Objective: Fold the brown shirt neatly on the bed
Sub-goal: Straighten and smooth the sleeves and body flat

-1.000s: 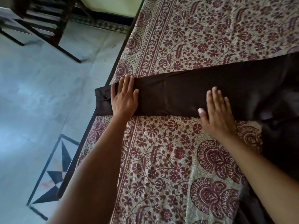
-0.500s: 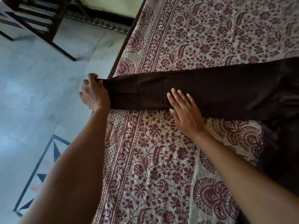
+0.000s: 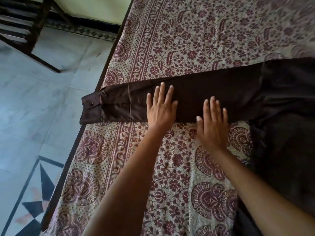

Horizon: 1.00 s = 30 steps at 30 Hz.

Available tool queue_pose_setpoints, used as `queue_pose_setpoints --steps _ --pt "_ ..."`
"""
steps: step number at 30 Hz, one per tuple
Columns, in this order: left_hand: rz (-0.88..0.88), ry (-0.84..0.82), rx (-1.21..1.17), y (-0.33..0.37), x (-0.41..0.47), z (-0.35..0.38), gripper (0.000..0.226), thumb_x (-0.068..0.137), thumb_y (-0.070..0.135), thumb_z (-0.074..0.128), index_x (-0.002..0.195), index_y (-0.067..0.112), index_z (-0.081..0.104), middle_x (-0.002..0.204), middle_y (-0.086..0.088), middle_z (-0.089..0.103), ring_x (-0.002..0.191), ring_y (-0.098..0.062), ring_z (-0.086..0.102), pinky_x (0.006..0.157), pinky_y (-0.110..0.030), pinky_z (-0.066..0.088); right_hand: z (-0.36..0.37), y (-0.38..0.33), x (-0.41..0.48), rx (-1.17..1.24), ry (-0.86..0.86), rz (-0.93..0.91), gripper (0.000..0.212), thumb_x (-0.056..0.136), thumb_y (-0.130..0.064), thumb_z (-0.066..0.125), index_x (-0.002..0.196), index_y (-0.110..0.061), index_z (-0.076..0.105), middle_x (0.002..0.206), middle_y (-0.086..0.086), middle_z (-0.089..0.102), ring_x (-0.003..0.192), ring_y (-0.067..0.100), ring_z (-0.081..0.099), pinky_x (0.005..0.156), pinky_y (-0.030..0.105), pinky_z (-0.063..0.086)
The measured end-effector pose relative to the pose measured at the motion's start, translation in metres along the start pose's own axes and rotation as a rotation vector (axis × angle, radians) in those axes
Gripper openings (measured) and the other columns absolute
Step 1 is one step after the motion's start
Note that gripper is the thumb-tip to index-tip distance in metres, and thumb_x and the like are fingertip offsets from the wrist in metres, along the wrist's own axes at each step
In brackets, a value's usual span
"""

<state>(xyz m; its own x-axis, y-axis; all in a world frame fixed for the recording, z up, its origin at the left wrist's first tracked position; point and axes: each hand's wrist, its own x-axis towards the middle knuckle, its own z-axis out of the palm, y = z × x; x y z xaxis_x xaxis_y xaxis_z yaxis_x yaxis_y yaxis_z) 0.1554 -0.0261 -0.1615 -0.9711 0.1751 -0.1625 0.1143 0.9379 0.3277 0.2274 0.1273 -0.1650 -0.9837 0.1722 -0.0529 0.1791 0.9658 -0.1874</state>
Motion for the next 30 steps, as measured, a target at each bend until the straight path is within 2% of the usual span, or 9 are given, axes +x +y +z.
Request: queue_pose_setpoints --steps 3,5,9,13,15,17,22,26,30 --pt "-0.002 -0.03 0.071 -0.005 0.0 0.013 0.057 0.098 0.046 0.025 0.149 0.026 0.013 0.159 -0.002 0.006 0.147 -0.019 0.006 0.118 -0.042 0.0 -0.008 0.046 -0.001 -0.096 -0.033 0.215 0.069 0.091 -0.043 0.023 0.145 0.0 0.019 0.153 0.021 0.016 0.142 0.033 0.017 0.115 0.045 0.009" --pt "-0.041 -0.002 0.122 -0.028 -0.006 0.011 0.061 0.096 0.05 0.024 0.15 0.023 0.011 0.159 -0.002 0.006 0.147 -0.019 0.007 0.119 -0.042 0.0 -0.008 0.067 -0.003 -0.087 -0.078 0.286 0.077 0.087 -0.05 0.018 0.144 0.002 0.018 0.152 0.024 0.015 0.142 0.035 0.017 0.116 0.047 0.01" --pt "-0.158 0.033 0.195 -0.086 -0.018 -0.009 0.065 0.094 0.051 0.02 0.15 0.019 0.01 0.159 -0.004 0.007 0.147 -0.022 0.007 0.119 -0.047 0.001 -0.007 0.08 -0.017 -0.061 -0.123 0.196 0.079 0.087 -0.053 0.011 0.146 -0.001 0.014 0.155 0.018 0.011 0.144 0.029 0.012 0.117 0.04 0.005" --pt "-0.288 0.009 0.182 -0.089 -0.017 -0.022 0.062 0.098 0.044 0.026 0.15 0.014 0.011 0.159 -0.006 0.004 0.147 -0.022 0.004 0.118 -0.05 -0.001 -0.014 0.088 -0.039 -0.032 -0.138 0.118 0.072 0.09 -0.049 0.013 0.147 -0.005 0.013 0.156 0.014 0.01 0.145 0.025 0.011 0.116 0.034 0.002" --pt "-0.292 0.034 0.152 -0.063 -0.018 -0.025 0.061 0.098 0.042 0.028 0.15 0.012 0.014 0.159 -0.008 0.006 0.147 -0.023 0.004 0.118 -0.05 0.0 -0.022 0.093 -0.052 0.0 -0.141 0.084 0.068 0.092 -0.046 0.016 0.146 -0.006 0.016 0.155 0.014 0.014 0.144 0.024 0.014 0.116 0.034 0.003" --pt "-0.207 0.053 0.122 -0.025 -0.022 -0.023 0.057 0.098 0.04 0.032 0.148 0.015 0.02 0.158 -0.009 0.011 0.146 -0.025 0.009 0.117 -0.048 0.003 -0.035 0.098 -0.063 0.04 -0.144 0.081 0.065 0.092 -0.043 0.019 0.146 -0.006 0.02 0.154 0.014 0.017 0.144 0.025 0.016 0.116 0.034 0.005" --pt "-0.026 0.028 0.005 0.095 -0.039 -0.019 0.046 0.094 0.033 0.044 0.138 0.018 0.041 0.15 -0.011 0.033 0.134 -0.029 0.035 0.111 -0.044 0.021 -0.079 0.136 -0.087 0.062 -0.059 0.177 0.06 0.092 -0.038 0.027 0.141 -0.005 0.034 0.148 0.017 0.034 0.138 0.03 0.032 0.113 0.038 0.016" --pt "0.052 0.013 -0.063 0.179 -0.054 -0.018 0.032 0.091 0.027 0.046 0.12 0.017 0.054 0.126 -0.01 0.054 0.113 -0.033 0.052 0.095 -0.043 0.037 -0.111 0.184 -0.105 0.07 0.004 0.293 0.059 0.084 -0.035 0.032 0.132 -0.004 0.048 0.135 0.018 0.051 0.126 0.033 0.048 0.106 0.047 0.034" --pt "0.035 -0.064 -0.088 0.24 -0.077 -0.006 0.021 0.091 0.024 0.044 0.103 0.015 0.059 0.105 -0.017 0.065 0.094 -0.04 0.061 0.074 -0.039 0.045 -0.13 0.24 -0.129 0.066 0.015 0.388 0.057 0.079 -0.034 0.032 0.12 -0.004 0.057 0.12 0.017 0.062 0.112 0.033 0.058 0.096 0.046 0.044"
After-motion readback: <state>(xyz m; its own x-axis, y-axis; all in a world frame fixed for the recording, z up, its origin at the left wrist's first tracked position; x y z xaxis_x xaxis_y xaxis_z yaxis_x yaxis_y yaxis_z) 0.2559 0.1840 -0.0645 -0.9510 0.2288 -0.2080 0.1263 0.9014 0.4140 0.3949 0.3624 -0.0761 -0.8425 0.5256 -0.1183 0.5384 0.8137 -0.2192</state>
